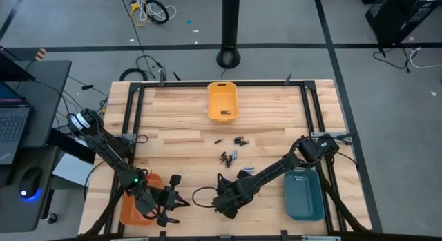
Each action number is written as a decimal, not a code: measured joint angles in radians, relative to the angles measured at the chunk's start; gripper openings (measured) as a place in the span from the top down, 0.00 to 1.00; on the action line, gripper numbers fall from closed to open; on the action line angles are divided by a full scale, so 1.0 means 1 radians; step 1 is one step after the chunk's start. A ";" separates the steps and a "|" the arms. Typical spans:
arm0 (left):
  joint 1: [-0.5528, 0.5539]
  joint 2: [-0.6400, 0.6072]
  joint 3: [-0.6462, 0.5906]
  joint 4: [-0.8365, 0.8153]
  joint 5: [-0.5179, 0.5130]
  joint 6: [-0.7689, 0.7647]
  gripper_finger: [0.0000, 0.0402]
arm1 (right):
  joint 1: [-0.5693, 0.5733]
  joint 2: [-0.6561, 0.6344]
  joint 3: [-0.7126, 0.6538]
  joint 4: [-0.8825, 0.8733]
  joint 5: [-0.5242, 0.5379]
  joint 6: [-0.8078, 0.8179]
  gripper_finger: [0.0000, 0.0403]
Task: Sort batteries
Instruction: Put the white battery into the blue bin
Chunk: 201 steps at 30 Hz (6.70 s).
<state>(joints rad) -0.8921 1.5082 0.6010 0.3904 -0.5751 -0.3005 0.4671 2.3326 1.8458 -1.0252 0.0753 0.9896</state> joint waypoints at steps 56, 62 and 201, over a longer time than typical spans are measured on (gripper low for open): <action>0.000 0.004 0.000 0.001 -0.001 -0.017 0.97 | 0.028 -0.011 -0.048 -0.031 -0.031 -0.001 0.92; -0.006 0.004 0.000 0.002 -0.003 -0.020 0.97 | 0.031 -0.040 -0.052 -0.023 -0.022 0.001 0.91; 0.585 0.003 -0.001 0.145 0.465 0.341 0.98 | -0.203 -0.765 -1.203 0.886 -0.002 -0.732 0.73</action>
<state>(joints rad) -0.3068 1.5108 0.5999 0.5358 -0.1103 0.0408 0.2642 1.5677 0.6430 -0.1395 0.0738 0.2581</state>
